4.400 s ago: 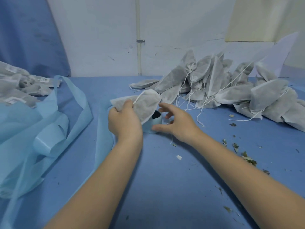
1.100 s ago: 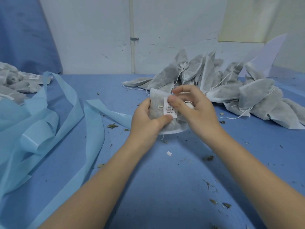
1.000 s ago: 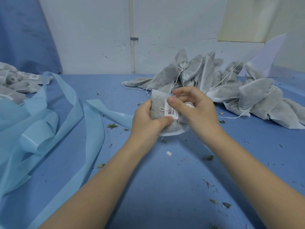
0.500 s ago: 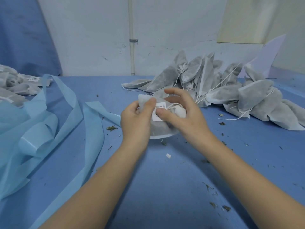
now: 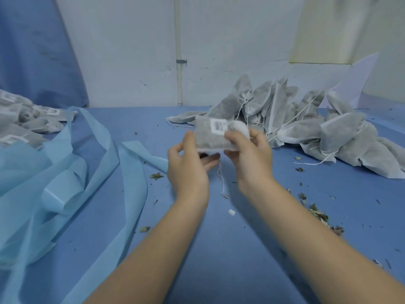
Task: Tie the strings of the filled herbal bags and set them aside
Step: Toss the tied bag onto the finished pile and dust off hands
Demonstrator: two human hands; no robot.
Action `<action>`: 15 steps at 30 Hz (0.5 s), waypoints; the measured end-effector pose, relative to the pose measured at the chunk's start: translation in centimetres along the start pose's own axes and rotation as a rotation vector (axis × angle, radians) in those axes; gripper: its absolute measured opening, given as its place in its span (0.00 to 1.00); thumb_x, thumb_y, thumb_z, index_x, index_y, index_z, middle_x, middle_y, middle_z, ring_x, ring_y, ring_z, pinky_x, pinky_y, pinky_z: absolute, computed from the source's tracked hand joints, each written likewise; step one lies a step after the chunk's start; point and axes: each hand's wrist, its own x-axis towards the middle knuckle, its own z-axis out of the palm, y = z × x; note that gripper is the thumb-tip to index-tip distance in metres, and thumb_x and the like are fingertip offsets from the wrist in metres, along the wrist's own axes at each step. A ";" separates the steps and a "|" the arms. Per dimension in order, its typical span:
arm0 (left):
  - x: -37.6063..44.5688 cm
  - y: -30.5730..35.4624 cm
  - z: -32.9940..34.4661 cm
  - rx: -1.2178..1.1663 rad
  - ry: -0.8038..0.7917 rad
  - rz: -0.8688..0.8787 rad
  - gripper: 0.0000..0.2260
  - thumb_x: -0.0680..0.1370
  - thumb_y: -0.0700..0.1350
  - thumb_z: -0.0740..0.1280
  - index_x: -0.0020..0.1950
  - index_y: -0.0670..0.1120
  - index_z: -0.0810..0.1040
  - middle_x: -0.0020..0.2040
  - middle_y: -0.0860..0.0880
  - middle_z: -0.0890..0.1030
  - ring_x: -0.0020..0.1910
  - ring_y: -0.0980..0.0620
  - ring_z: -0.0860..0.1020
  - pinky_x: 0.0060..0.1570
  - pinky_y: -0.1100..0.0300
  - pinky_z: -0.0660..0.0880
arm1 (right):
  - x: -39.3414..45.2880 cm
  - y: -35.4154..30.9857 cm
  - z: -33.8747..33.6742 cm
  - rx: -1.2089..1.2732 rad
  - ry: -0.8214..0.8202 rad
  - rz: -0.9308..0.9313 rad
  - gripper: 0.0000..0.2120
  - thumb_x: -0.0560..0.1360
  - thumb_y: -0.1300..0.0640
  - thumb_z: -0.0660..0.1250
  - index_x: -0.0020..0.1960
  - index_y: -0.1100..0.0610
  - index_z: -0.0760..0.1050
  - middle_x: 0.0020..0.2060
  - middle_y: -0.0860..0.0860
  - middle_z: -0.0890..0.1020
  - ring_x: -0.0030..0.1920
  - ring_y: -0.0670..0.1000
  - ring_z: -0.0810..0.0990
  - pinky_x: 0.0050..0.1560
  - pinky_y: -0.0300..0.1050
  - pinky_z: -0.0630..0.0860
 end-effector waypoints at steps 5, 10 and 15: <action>0.0 0.6 0.1 0.173 0.096 0.120 0.14 0.81 0.52 0.54 0.44 0.46 0.73 0.37 0.51 0.77 0.35 0.56 0.75 0.34 0.60 0.68 | -0.3 -0.8 8.8 -0.221 -0.544 0.034 0.22 0.75 0.41 0.66 0.67 0.47 0.71 0.56 0.41 0.78 0.58 0.46 0.78 0.59 0.41 0.75; 1.2 0.8 -0.5 0.234 0.102 0.078 0.14 0.79 0.49 0.56 0.34 0.49 0.69 0.32 0.51 0.75 0.35 0.49 0.74 0.38 0.56 0.69 | 0.0 -0.3 8.5 -0.396 -0.705 0.090 0.21 0.76 0.33 0.58 0.59 0.43 0.78 0.56 0.33 0.78 0.54 0.42 0.81 0.62 0.37 0.74; 0.6 -0.1 -0.6 0.424 0.037 0.217 0.13 0.78 0.45 0.59 0.33 0.48 0.70 0.31 0.51 0.77 0.37 0.46 0.77 0.38 0.54 0.71 | 1.0 0.1 5.5 -0.202 -0.508 0.117 0.09 0.79 0.51 0.65 0.47 0.54 0.82 0.47 0.51 0.83 0.36 0.45 0.82 0.46 0.38 0.80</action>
